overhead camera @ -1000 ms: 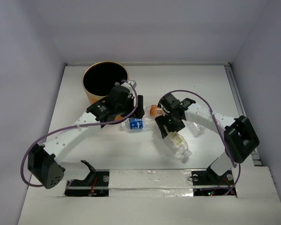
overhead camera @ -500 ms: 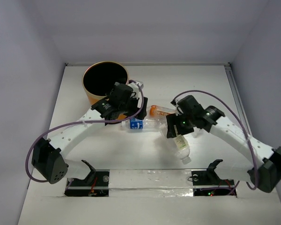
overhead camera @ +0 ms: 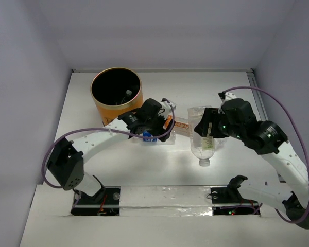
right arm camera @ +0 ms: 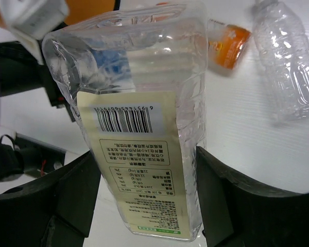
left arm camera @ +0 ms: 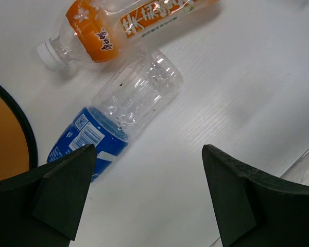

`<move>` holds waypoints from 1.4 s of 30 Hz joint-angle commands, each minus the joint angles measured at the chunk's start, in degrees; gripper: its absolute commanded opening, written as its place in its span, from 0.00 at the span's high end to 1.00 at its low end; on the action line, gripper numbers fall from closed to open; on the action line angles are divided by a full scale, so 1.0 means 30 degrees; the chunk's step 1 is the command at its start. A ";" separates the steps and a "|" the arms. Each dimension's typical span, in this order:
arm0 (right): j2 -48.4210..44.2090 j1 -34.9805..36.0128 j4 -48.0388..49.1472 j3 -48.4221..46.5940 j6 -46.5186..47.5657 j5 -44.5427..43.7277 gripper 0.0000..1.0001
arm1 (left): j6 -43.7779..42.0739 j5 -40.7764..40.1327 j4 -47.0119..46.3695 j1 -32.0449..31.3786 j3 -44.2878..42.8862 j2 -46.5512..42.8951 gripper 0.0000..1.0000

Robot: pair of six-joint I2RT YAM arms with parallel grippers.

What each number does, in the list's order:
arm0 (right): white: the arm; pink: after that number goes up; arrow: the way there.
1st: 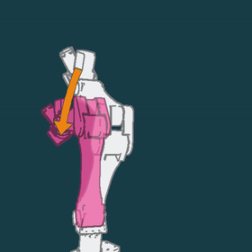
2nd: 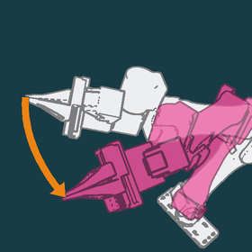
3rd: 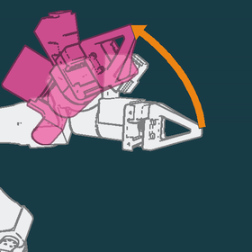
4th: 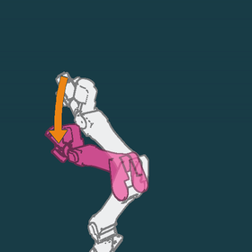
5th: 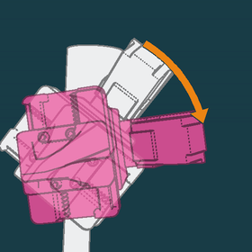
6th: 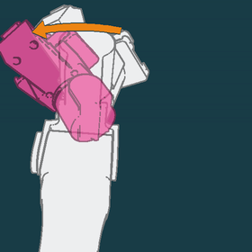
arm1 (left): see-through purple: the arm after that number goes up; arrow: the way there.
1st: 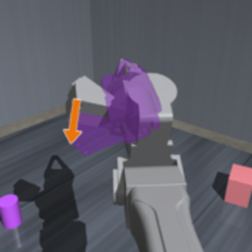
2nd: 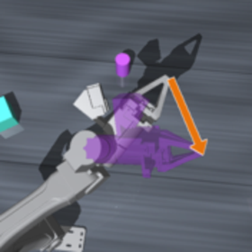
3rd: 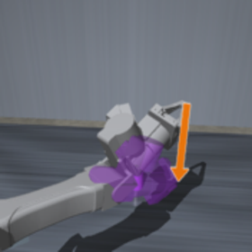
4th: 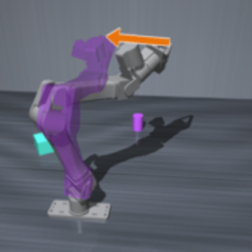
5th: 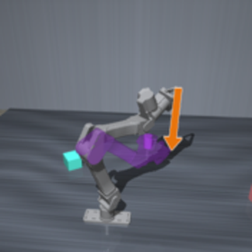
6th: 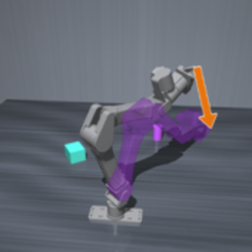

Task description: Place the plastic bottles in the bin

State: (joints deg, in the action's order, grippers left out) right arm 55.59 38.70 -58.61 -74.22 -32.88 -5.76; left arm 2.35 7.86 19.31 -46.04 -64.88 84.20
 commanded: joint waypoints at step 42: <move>0.1476 0.0021 0.6091 -0.6781 0.1290 0.3765 0.53 | 0.0825 0.0223 -0.1809 -0.1762 0.1117 0.3690 0.41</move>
State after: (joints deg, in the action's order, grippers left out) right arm 59.11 38.70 -44.69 -89.45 -32.56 3.73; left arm 1.78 7.33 12.43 -50.00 -63.59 97.58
